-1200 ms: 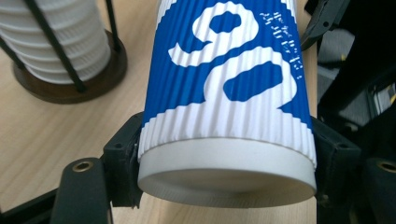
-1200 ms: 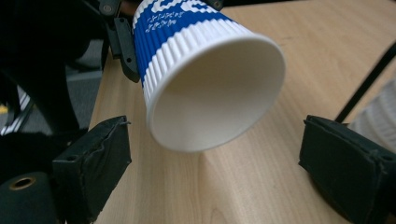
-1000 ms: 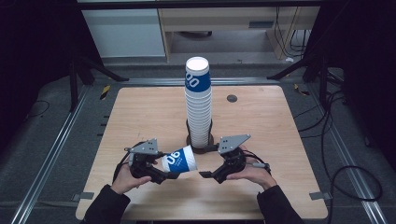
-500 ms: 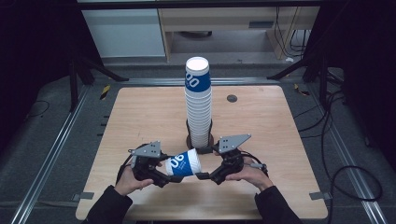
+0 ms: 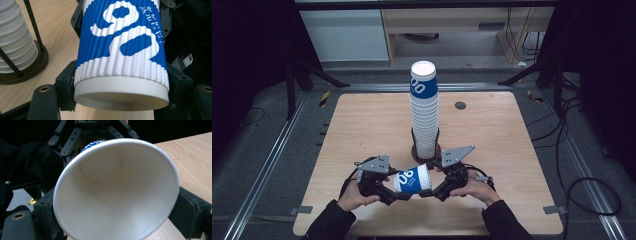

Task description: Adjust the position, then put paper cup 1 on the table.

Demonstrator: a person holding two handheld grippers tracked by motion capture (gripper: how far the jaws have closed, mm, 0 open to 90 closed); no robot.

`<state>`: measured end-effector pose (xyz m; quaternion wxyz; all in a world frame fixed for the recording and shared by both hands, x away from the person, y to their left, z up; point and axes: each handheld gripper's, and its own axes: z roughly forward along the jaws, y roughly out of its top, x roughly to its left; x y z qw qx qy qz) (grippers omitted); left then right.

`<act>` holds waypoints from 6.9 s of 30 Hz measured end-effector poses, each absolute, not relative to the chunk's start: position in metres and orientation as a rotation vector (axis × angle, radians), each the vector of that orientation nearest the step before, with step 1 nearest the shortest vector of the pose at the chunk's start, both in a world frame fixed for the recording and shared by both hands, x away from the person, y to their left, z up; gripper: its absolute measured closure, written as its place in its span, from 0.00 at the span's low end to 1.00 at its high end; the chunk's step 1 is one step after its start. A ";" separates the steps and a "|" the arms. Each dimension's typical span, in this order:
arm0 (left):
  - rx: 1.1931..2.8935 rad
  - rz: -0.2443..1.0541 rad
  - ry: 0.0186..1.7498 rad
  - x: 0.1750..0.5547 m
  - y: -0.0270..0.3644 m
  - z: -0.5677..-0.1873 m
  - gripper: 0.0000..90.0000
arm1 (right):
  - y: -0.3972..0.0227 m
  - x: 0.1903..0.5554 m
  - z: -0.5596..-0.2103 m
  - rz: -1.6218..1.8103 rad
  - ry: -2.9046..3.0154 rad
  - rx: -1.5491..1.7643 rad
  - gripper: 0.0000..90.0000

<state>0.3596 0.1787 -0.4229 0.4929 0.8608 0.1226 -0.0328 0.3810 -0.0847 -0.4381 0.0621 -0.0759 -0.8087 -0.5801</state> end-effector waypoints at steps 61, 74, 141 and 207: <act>2.152 0.084 0.424 0.366 0.186 -0.427 0.31 | -0.098 0.387 -0.425 -1.761 -2.601 -0.373 0.09; 2.109 0.112 0.421 0.359 0.172 -0.428 0.31 | -0.086 0.389 -0.433 -1.804 -2.474 -0.426 0.10; 2.044 0.301 0.892 0.398 0.232 -0.441 0.21 | -0.186 0.432 -0.398 -1.660 -2.845 -1.364 0.21; 2.041 0.321 0.938 0.401 0.241 -0.441 0.18 | -0.213 0.461 -0.388 -1.665 -2.843 -1.663 0.08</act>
